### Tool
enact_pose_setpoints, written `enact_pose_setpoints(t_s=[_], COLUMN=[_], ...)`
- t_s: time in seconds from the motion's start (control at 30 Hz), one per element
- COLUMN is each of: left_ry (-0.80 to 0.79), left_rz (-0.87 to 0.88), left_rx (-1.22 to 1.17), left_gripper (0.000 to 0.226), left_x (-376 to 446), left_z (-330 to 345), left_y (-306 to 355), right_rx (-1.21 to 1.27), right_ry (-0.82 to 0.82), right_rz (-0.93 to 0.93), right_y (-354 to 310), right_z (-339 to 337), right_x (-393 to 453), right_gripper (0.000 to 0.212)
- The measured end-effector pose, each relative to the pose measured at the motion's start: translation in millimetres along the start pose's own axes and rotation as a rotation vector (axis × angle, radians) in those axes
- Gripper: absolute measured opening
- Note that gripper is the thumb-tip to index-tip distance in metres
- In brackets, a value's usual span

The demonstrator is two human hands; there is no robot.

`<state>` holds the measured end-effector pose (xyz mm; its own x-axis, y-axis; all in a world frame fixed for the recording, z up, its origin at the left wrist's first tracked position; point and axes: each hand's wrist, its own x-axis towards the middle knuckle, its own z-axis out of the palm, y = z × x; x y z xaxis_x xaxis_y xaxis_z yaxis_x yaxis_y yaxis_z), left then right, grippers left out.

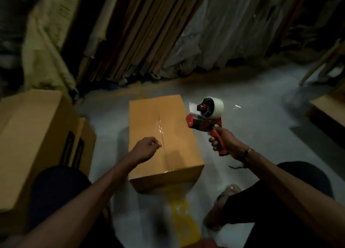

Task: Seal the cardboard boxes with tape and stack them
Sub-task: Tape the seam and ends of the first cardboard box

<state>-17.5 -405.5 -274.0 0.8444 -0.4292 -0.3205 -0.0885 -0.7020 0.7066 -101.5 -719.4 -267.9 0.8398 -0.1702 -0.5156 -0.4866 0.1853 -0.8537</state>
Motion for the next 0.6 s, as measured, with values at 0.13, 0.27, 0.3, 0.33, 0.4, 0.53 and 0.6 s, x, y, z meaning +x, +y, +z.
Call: enact_pose_setpoints(t_s=[0.13,0.27,0.3,0.33,0.4,0.53,0.6], left_ry=[-0.06,-0.056,-0.06,-0.065,-0.089,-0.173,-0.189], left_rz=[-0.202,-0.352,-0.382,-0.407,-0.432,-0.425,-0.4], left_rx=[-0.416,-0.905,-1.036,-1.131,-1.233,-1.393,-1.519], left_gripper=[0.021,0.029,0.034,0.038,0.045,0.04,0.024], left_x=[-40,-56,-58,-59,-60,-65,-66], left_z=[-7,-2,-2,-2,-1,0,-2], left_y=[-4,6,9,11,12,14,14], right_rx=[0.16,0.039,0.009,-0.027,-0.113,-0.255,-0.325], right_ry=[-0.261,-0.268,-0.256,-0.248,-0.227,-0.198,-0.211], right_rz=[-0.101,-0.152,-0.15,-0.153,-0.192,-0.251,-0.279], right_y=[8,20,23,27,28,15,7], right_z=[41,74,81,87,96,110,116], right_x=[-41,-60,-62,-63,-65,-65,-64], right_gripper=[0.037,0.053,0.059,0.065,0.072,0.076,0.077])
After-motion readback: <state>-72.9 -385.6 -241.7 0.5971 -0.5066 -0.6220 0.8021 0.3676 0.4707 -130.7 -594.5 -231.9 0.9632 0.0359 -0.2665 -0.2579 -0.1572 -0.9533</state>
